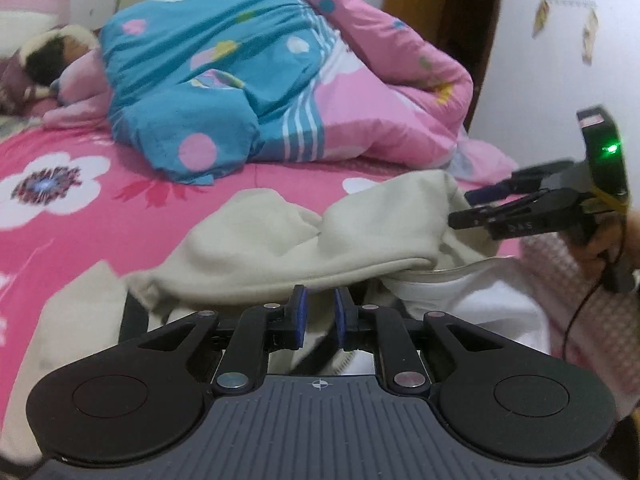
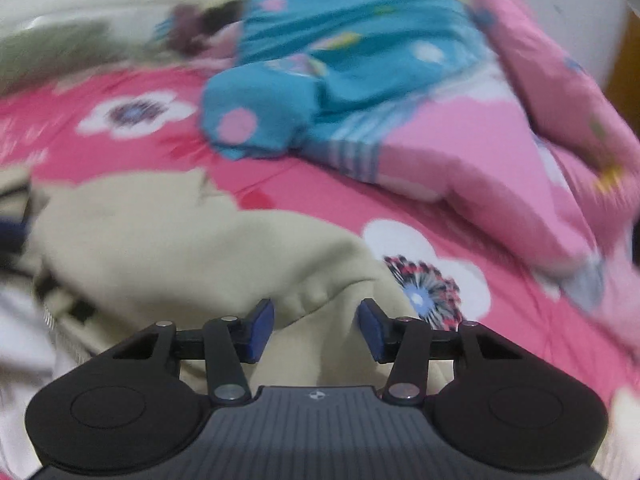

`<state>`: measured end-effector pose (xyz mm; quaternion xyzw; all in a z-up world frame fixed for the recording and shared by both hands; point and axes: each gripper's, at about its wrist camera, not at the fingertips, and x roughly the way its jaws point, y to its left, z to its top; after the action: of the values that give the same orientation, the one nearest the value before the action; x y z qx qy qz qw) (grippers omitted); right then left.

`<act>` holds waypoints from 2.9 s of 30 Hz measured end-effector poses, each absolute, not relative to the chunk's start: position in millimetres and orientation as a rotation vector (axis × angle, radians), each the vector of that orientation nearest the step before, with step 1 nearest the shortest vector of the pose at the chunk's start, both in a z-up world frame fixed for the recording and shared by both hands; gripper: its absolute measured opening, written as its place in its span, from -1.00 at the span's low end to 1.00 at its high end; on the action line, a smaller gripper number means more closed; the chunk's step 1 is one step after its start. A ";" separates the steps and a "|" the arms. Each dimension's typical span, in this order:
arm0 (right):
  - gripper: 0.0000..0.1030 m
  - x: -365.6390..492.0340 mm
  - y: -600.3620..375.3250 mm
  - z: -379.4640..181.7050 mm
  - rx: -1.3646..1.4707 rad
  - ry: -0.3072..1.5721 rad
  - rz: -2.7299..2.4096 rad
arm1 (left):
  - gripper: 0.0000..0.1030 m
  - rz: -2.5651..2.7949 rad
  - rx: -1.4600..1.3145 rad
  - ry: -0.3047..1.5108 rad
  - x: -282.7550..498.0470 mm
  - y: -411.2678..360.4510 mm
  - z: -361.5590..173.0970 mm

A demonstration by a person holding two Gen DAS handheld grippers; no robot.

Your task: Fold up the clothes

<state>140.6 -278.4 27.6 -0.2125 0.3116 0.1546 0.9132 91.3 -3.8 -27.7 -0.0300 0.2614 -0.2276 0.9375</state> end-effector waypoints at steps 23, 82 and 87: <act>-0.93 156.9 -195.8 137.8 -0.394 0.375 0.338 | -0.71 -0.410 -0.413 0.479 98.6 40.6 -76.1; -0.03 148.5 -89.3 -8.8 -0.734 0.744 0.641 | -0.70 -0.187 -0.521 0.434 97.6 69.3 -79.2; -1.00 158.8 -93.9 -11.7 -0.741 0.785 0.555 | -0.70 -0.189 -0.525 0.434 97.8 69.3 -79.6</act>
<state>158.8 -93.9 -11.7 -0.3480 0.3688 0.2607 0.8215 97.8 69.3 -79.6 -0.2570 0.2124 -0.0925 0.9382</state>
